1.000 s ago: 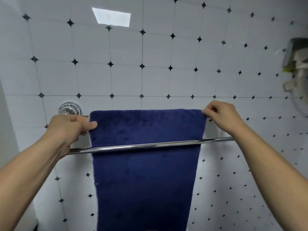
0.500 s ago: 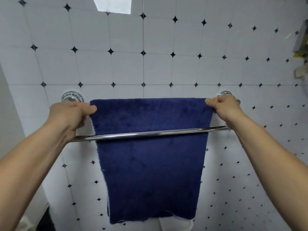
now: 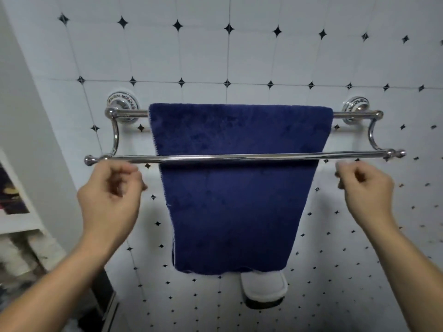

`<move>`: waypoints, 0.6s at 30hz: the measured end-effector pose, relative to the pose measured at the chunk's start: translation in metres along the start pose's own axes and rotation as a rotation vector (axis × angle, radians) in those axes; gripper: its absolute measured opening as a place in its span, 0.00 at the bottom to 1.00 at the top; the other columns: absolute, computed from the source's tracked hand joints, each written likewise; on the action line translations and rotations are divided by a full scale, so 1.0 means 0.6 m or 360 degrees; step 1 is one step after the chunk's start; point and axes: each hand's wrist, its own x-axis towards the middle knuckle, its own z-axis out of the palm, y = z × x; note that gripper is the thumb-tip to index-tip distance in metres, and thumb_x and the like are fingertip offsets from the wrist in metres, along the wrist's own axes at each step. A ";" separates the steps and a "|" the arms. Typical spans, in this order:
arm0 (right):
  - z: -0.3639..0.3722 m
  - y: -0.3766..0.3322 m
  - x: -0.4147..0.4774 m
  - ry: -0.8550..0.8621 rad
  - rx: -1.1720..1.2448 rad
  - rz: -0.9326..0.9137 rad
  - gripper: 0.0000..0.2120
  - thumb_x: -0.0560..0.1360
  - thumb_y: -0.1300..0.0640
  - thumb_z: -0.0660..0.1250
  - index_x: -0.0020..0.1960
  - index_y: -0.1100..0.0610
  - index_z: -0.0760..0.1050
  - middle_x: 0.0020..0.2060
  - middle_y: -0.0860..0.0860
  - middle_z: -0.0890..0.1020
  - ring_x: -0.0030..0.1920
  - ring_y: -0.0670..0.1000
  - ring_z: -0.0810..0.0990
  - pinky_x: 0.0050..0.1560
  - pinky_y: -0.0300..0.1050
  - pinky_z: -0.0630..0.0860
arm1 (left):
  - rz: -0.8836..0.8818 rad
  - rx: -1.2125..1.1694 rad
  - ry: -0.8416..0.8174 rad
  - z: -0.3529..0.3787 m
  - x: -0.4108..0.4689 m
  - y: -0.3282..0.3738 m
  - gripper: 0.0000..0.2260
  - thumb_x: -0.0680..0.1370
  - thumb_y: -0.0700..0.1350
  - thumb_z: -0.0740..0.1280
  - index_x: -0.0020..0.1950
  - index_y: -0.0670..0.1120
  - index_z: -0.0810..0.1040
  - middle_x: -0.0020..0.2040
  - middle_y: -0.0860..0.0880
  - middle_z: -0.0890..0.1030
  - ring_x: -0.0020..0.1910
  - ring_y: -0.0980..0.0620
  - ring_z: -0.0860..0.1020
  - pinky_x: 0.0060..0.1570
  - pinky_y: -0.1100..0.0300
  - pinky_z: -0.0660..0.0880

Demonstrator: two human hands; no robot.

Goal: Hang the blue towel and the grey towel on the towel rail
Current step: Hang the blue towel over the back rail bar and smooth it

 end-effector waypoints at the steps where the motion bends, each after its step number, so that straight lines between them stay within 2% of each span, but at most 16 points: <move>1: 0.009 0.026 -0.017 -0.0160 -0.0011 0.0127 0.11 0.73 0.45 0.68 0.36 0.50 0.78 0.33 0.47 0.82 0.35 0.43 0.79 0.39 0.44 0.74 | -0.0117 0.0072 -0.0092 -0.002 -0.029 -0.026 0.04 0.72 0.48 0.65 0.44 0.56 0.77 0.33 0.49 0.82 0.31 0.54 0.79 0.35 0.59 0.76; 3: 0.031 0.063 -0.028 -0.0521 0.0068 0.0407 0.02 0.74 0.53 0.71 0.46 0.50 0.80 0.44 0.49 0.84 0.43 0.46 0.82 0.44 0.42 0.74 | -0.0384 0.0319 -0.0281 0.007 -0.048 -0.074 0.06 0.72 0.48 0.65 0.48 0.57 0.76 0.36 0.50 0.82 0.38 0.50 0.81 0.42 0.53 0.78; 5: 0.052 0.078 -0.013 -0.0804 0.0314 0.0567 0.09 0.74 0.58 0.71 0.54 0.51 0.79 0.49 0.49 0.86 0.45 0.43 0.84 0.45 0.39 0.73 | -0.0551 0.0381 -0.0413 0.027 -0.030 -0.097 0.13 0.75 0.46 0.69 0.57 0.55 0.74 0.46 0.53 0.82 0.47 0.49 0.80 0.47 0.53 0.76; 7: 0.070 0.078 0.011 -0.0879 0.0547 0.0591 0.11 0.75 0.57 0.70 0.57 0.52 0.79 0.51 0.47 0.86 0.47 0.43 0.85 0.47 0.42 0.74 | -0.0595 0.0171 -0.0513 0.058 -0.003 -0.097 0.17 0.75 0.45 0.71 0.63 0.50 0.72 0.52 0.54 0.81 0.51 0.53 0.80 0.48 0.61 0.74; 9: 0.085 0.078 0.032 -0.0836 0.0784 0.0615 0.11 0.75 0.57 0.70 0.57 0.54 0.80 0.52 0.50 0.86 0.50 0.48 0.85 0.47 0.43 0.78 | -0.0642 -0.0209 -0.0556 0.091 0.021 -0.083 0.13 0.75 0.43 0.72 0.58 0.49 0.76 0.48 0.53 0.84 0.48 0.54 0.82 0.42 0.68 0.76; 11: 0.093 0.080 0.043 -0.0756 0.0866 0.0630 0.10 0.73 0.58 0.72 0.54 0.56 0.82 0.50 0.53 0.87 0.48 0.51 0.86 0.42 0.40 0.81 | -0.0662 -0.0431 -0.0513 0.115 0.040 -0.072 0.08 0.75 0.40 0.72 0.52 0.48 0.80 0.46 0.53 0.87 0.46 0.55 0.84 0.41 0.67 0.78; 14: 0.087 0.100 0.052 -0.0698 0.0826 0.0627 0.07 0.70 0.56 0.74 0.47 0.57 0.84 0.47 0.56 0.87 0.44 0.52 0.87 0.39 0.38 0.81 | -0.0644 -0.0466 -0.0435 0.125 0.055 -0.074 0.05 0.73 0.36 0.73 0.46 0.45 0.84 0.43 0.50 0.87 0.43 0.53 0.85 0.40 0.63 0.79; 16: 0.083 0.107 0.057 -0.0769 0.0809 0.0606 0.07 0.69 0.55 0.75 0.47 0.56 0.85 0.47 0.56 0.87 0.45 0.52 0.87 0.39 0.37 0.80 | -0.0659 -0.0473 -0.0454 0.123 0.050 -0.083 0.04 0.73 0.36 0.74 0.44 0.45 0.84 0.40 0.51 0.87 0.40 0.54 0.85 0.36 0.66 0.78; 18: 0.087 0.101 0.065 -0.0832 0.0808 0.0546 0.12 0.65 0.52 0.76 0.47 0.53 0.86 0.47 0.53 0.87 0.47 0.52 0.86 0.41 0.36 0.80 | -0.0648 -0.0455 -0.0431 0.118 0.049 -0.094 0.03 0.72 0.37 0.74 0.43 0.44 0.84 0.37 0.53 0.87 0.35 0.56 0.84 0.31 0.69 0.76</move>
